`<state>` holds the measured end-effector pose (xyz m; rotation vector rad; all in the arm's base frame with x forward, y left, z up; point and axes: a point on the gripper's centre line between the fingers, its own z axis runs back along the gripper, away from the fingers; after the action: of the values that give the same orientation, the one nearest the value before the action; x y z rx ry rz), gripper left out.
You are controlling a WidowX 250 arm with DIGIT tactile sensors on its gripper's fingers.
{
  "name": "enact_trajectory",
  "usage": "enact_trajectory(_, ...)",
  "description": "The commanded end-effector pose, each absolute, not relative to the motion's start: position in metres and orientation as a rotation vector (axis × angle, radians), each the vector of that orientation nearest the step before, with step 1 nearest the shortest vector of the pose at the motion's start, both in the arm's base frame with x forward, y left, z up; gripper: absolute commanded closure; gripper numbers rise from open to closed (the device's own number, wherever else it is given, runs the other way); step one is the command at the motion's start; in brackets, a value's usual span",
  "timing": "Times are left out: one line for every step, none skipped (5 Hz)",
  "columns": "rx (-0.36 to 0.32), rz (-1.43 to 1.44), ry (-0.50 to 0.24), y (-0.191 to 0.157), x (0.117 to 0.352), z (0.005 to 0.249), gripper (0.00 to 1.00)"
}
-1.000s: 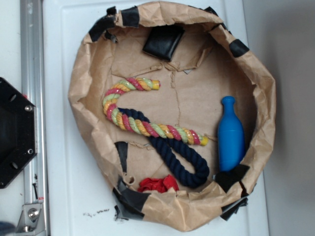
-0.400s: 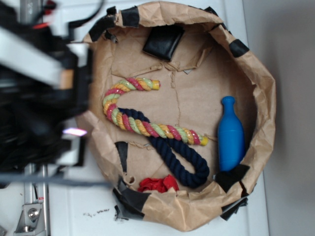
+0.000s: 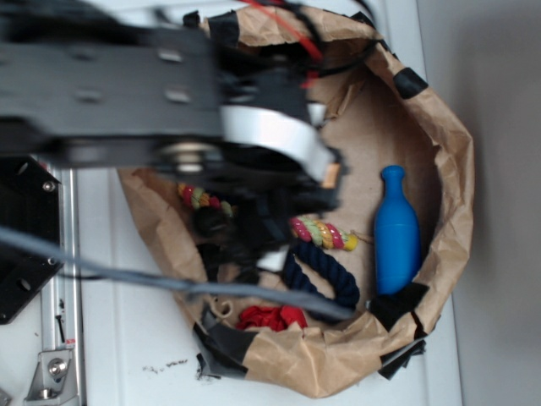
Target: Grab the blue bottle.
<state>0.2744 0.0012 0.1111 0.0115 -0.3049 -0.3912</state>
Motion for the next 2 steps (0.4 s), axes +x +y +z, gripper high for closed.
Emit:
enact_trajectory(0.112,-0.652,-0.492,-0.024,0.334,0.092,0.00)
enact_trajectory(0.038,-0.789,-0.500,-0.055,0.343,0.069,0.00)
